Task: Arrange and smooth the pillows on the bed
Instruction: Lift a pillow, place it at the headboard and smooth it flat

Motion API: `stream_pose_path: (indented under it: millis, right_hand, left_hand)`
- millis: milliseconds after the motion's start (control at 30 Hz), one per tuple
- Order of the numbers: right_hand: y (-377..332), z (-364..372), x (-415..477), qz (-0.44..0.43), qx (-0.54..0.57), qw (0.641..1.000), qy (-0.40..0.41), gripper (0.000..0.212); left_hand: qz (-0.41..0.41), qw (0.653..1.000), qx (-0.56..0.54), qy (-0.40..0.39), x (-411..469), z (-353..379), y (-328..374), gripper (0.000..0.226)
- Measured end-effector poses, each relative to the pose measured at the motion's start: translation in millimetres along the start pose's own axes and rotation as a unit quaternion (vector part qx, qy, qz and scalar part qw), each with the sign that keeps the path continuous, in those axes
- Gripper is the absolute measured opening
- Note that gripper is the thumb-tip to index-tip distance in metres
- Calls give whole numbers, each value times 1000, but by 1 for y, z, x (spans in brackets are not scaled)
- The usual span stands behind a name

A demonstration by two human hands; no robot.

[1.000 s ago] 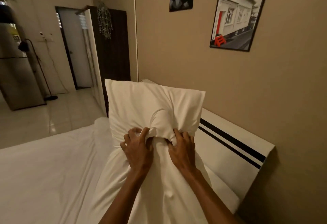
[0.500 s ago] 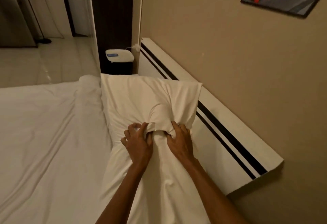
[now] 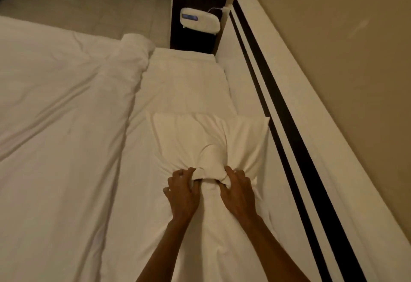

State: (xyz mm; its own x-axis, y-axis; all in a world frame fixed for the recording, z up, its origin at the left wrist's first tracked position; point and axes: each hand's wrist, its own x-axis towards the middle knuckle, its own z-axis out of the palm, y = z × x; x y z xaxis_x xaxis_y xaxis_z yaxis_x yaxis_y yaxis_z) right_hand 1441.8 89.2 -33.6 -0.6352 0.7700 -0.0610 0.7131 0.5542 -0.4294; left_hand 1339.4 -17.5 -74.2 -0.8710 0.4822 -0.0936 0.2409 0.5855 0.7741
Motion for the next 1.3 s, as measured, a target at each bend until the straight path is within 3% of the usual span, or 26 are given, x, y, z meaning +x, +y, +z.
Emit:
stream_pose_path:
  millis: [167,300,400,600,733,867,933,1033,1167,1233,1300]
  right_hand:
    - [90,118,53,12,-79,997,18,47]
    - [132,196,51,2,-150,981,121,54]
    - [138,206,54,3,-146,977,156,53]
    - [121,172,54,-4,-49,988,147,47]
    - [89,158,79,-130,-48,975,176,48]
    - [108,173,93,-179,-138,973,50,55]
    - [136,172,89,-167,-171,970,41,57]
    - [147,159,85,-122,-165,978,49,61]
    - [149,150,64,-28,-112,991,67,60]
    - [152,155,51,-20,-124,991,56,60]
    - [149,159,50,-13,-132,991,36,61]
  left_hand:
    - [-62,992,96,-44,25,122,-90,49]
    - [26,980,175,88,9,174,-140,56]
    - [31,977,173,122,14,179,-142,52]
    - [24,989,118,87,15,148,-121,43]
    - [57,987,30,144,42,131,-84,46]
    - [84,993,88,-2,57,147,-109,51]
    - [87,990,100,-43,58,148,-130,53]
    - [27,995,76,-66,71,129,-135,55]
    - [-187,982,23,-3,49,100,-166,62]
    - [-188,981,19,-42,22,100,-173,62]
    - [-159,987,-5,-25,18,105,-170,56]
